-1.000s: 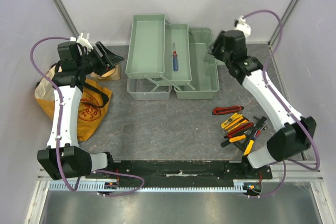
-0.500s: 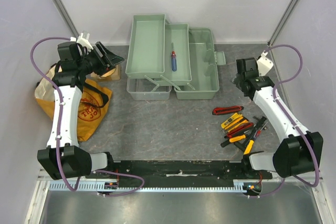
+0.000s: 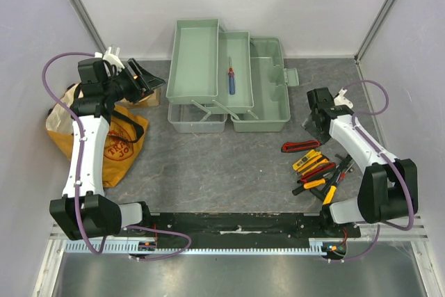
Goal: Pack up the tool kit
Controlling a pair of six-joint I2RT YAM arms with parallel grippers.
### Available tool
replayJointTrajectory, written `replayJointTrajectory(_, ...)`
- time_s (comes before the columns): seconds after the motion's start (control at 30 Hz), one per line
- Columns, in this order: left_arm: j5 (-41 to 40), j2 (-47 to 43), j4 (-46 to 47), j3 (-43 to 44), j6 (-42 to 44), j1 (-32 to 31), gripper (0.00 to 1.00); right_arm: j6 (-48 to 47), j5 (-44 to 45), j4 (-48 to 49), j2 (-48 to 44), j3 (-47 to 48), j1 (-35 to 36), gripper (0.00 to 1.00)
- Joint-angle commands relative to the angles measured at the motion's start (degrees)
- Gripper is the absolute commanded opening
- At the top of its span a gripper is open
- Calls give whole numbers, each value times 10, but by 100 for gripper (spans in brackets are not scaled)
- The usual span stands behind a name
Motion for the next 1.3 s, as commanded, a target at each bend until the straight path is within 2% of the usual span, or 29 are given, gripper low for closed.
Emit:
replayJointTrajectory(0.0, 14, -23, 13, -2, 13, -1, 70, 51, -45, 0, 24, -21, -2, 60)
replayJointTrajectory(0.2, 12, -20, 13, -10, 14, 0, 70, 100, -69, 25, 47, -54, -2, 58)
replayJointTrajectory(0.7, 5, -16, 13, -12, 15, -1, 70, 175, -63, 68, 118, -57, -3, 62)
replayJointTrajectory(0.83, 5, -17, 13, -12, 14, 0, 70, 167, -63, 83, 142, -44, -4, 55)
replayJointTrajectory(1.0, 5, -18, 13, -12, 15, 0, 70, 156, -73, 83, 175, -21, -4, 37)
replayJointTrajectory(1.2, 15, -19, 14, -10, 13, -1, 70, 127, -46, 98, 137, -9, -4, 16)
replayJointTrajectory(1.27, 22, -19, 17, -11, 11, -1, 70, 108, -31, 96, 116, 6, -4, 12)
